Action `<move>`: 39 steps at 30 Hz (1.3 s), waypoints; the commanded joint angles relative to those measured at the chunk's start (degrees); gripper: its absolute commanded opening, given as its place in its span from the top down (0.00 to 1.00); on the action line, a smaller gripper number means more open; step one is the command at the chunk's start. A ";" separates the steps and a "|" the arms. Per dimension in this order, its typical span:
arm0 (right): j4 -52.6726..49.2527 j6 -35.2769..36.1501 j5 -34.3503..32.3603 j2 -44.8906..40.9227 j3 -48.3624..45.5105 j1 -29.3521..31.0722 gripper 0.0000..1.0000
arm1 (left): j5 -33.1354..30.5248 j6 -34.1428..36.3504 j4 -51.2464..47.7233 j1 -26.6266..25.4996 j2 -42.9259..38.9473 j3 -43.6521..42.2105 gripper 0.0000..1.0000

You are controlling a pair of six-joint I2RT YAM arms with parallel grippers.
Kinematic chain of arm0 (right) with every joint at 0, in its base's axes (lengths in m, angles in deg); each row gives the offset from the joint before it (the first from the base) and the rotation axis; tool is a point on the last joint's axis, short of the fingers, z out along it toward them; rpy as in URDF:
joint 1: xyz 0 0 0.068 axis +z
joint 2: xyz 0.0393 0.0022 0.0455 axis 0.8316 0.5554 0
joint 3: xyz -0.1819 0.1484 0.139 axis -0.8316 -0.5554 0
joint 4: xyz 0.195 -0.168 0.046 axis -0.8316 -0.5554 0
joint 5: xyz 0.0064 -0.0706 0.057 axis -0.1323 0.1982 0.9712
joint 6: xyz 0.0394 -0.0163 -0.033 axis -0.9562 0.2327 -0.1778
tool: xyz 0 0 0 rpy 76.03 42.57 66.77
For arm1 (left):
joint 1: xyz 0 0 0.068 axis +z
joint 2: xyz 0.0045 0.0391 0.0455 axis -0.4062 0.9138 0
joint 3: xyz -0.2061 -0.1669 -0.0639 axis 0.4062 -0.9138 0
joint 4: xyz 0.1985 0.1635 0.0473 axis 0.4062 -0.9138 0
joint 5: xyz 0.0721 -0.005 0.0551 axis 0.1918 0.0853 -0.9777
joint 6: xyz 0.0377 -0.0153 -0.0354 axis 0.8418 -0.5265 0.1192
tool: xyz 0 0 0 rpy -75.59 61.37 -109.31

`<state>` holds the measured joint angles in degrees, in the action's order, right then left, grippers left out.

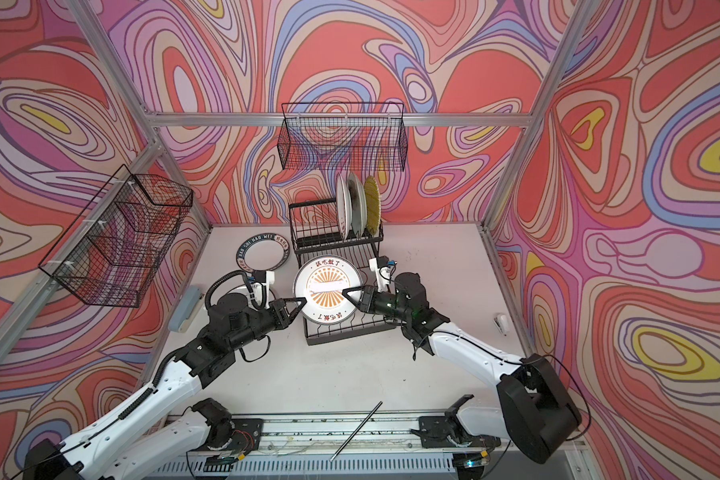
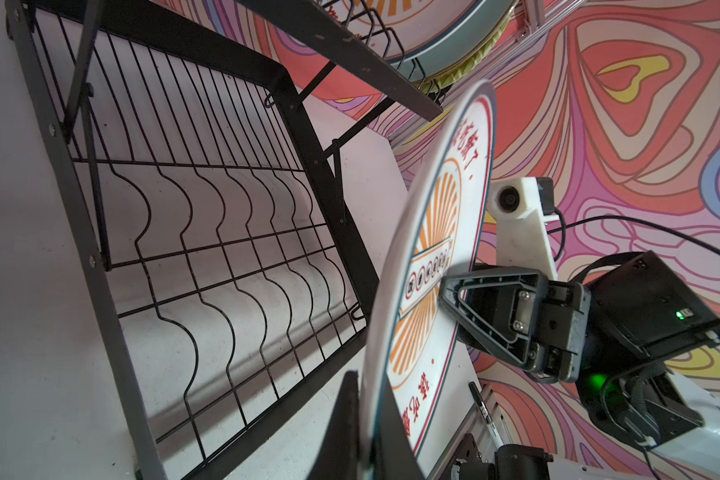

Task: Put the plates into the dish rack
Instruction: 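Carry the upright sunburst plate with the right gripper toward the rack front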

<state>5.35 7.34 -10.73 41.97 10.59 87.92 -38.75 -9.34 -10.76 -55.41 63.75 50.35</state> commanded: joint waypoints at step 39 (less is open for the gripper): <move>-10.37 4.06 -11.73 -10.45 0.72 1.56 1.00 | 0.68 5.45 -6.00 -0.75 -0.04 0.73 0.54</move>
<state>-3.35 9.42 -18.94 33.90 10.59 89.34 -38.05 -5.91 -15.04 -55.96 64.71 50.20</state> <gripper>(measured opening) 0.072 0.453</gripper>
